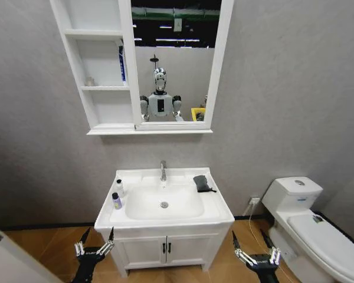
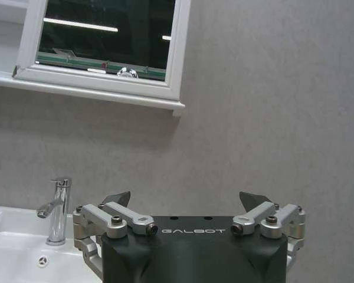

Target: Move facial cleanser and shampoo from washbasin to cabinet, then wipe washbasin with towel.

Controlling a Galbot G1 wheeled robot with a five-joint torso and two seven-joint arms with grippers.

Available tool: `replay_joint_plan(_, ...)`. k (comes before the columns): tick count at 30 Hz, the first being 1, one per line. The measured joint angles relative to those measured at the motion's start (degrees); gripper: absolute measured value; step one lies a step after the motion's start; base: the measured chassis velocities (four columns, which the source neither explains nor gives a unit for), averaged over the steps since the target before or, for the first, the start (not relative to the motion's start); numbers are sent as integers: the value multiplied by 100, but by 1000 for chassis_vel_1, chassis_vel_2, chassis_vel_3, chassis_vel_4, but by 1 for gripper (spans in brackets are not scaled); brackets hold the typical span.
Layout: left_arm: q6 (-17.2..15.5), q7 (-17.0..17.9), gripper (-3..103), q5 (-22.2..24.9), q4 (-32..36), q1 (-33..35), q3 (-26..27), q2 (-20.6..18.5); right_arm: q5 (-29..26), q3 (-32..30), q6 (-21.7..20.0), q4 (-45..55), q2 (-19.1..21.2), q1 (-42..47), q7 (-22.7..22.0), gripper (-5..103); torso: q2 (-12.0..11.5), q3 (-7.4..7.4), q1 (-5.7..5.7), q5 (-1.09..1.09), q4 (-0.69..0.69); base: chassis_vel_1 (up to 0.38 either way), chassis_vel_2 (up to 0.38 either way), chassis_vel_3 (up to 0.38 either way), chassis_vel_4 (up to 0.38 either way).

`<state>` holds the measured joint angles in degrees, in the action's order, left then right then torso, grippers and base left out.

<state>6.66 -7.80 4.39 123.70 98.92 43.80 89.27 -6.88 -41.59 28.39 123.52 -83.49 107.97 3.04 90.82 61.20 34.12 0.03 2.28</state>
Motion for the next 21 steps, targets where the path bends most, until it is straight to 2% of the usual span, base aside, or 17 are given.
replay_joint_plan(1, -21, 0, 93, -6, -57, -44, -23, -15, 13, 0, 0, -12, -4, -18, 5, 100, -2, 1, 3, -1, -6, -188, 191, 183, -207)
replay_joint_plan(2, -21, 0, 93, -6, -57, -44, -23, -15, 13, 0, 0, -12, -4, -18, 5, 100, -2, 1, 3, -1, -6, -188, 191, 183, -207)
replay_joint_plan(3, -71, 0, 93, -5, -108, -94, -75, -55, 29, 6, 0, -26, -12, -21, 6, 100, -2, 2, 4, -3, 2, -188, 137, 44, -33)
replay_joint_plan(5, -163, 5, 93, 36, -135, -134, -148, -102, 49, 9, 4, -29, -13, -21, 6, 100, -1, 1, 3, -4, 3, -146, 137, 44, -33)
replay_joint_plan(6, -307, 44, 93, 106, -159, -197, -262, -172, 103, 8, 8, -29, -9, -15, 2, 100, -1, 0, -1, -4, 4, -32, 57, 42, -33)
replay_joint_plan(7, -436, 76, 93, 130, -212, -305, -354, -244, 208, 3, 0, -24, 2, -3, -62, 100, -1, 0, -3, -1, 5, 0, 0, 0, 0)
replay_joint_plan(10, -529, 106, 93, 120, -328, -464, -418, -307, 303, -2, -25, -6, 5, 13, -115, 100, 0, -1, -5, -4, 5, 21, -6, -36, 3)
replay_joint_plan(12, -742, 228, 93, 163, -590, -766, -491, -386, 412, 28, -41, 43, 1, 43, -146, 100, 5, -3, -14, -2, 0, 93, -57, -41, 64)
replay_joint_plan(13, -742, 228, 93, 163, -590, -766, -491, -386, 412, 28, -41, 43, 1, 43, -146, 100, 5, -3, -14, -2, 0, 106, -67, -41, 71)
replay_joint_plan(16, -1036, 428, 90, 347, -936, -1170, -571, -487, 443, 40, 6, 52, -14, 38, -64, 100, 5, -3, -13, -3, 1, 47, -28, -26, 35)
replay_joint_plan(21, -1190, 524, 89, 416, -1223, -1501, -606, -563, 453, 42, 101, 32, -11, 26, -19, 100, 2, -1, -7, -4, 2, 0, 0, 0, 0)
